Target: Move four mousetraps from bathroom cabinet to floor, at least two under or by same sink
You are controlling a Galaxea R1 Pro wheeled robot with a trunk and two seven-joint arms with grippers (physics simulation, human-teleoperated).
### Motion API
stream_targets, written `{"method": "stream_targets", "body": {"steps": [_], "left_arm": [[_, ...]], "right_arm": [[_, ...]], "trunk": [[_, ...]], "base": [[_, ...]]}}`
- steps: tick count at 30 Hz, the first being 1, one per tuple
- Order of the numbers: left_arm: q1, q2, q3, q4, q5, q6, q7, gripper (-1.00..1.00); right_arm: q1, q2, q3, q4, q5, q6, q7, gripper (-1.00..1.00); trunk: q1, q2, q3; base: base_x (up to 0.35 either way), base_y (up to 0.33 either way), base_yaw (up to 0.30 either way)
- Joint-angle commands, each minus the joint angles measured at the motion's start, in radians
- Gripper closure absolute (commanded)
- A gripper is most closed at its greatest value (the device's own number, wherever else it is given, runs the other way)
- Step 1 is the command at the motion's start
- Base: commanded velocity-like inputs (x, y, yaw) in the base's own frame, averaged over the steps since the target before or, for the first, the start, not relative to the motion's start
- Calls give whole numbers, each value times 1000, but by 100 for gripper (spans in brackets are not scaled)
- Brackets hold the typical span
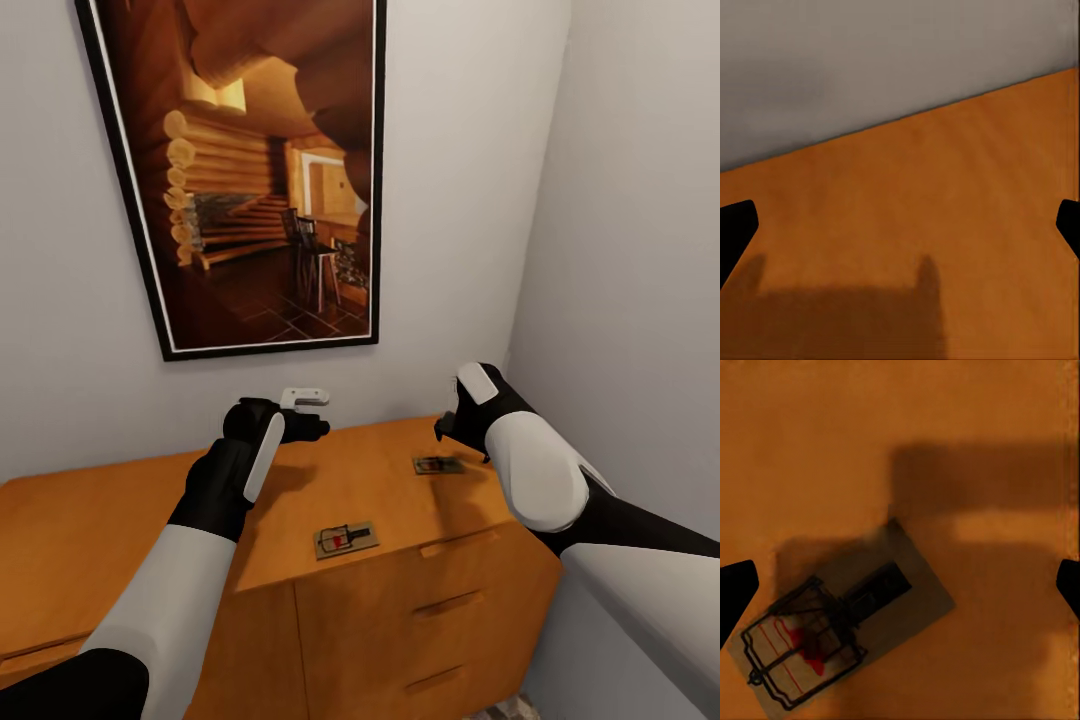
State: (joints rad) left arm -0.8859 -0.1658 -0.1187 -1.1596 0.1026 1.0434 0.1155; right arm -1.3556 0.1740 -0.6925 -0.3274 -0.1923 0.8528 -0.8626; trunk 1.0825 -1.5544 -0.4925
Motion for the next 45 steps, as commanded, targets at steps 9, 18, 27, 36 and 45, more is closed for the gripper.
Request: {"method": "stream_targets", "body": {"steps": [9,18,27,36,45], "left_arm": [[-1,0,-1,-1,11,4,10,-100],[-1,0,-1,0,11,4,10,-100],[-1,0,-1,0,11,4,10,-100],[-1,0,-1,2,12,4,10,-100],[-1,0,-1,4,12,4,10,-100]], "right_arm": [[0,0,-2,-2,-10,0,-9,-100],[0,0,-4,-3,-11,-6,-9,-100],[0,0,-4,-5,-12,-9,-9,-100],[0,0,-5,-5,-13,-10,-7,-100],[0,0,-4,-5,-13,-11,-7,-100]], "trunk": [[0,-1,-1],[0,-1,-1],[0,-1,-1],[0,-1,-1],[0,-1,-1]], "base": [[0,0,-231],[0,0,-46],[0,0,-8],[0,3,-1],[0,161,0]]}}
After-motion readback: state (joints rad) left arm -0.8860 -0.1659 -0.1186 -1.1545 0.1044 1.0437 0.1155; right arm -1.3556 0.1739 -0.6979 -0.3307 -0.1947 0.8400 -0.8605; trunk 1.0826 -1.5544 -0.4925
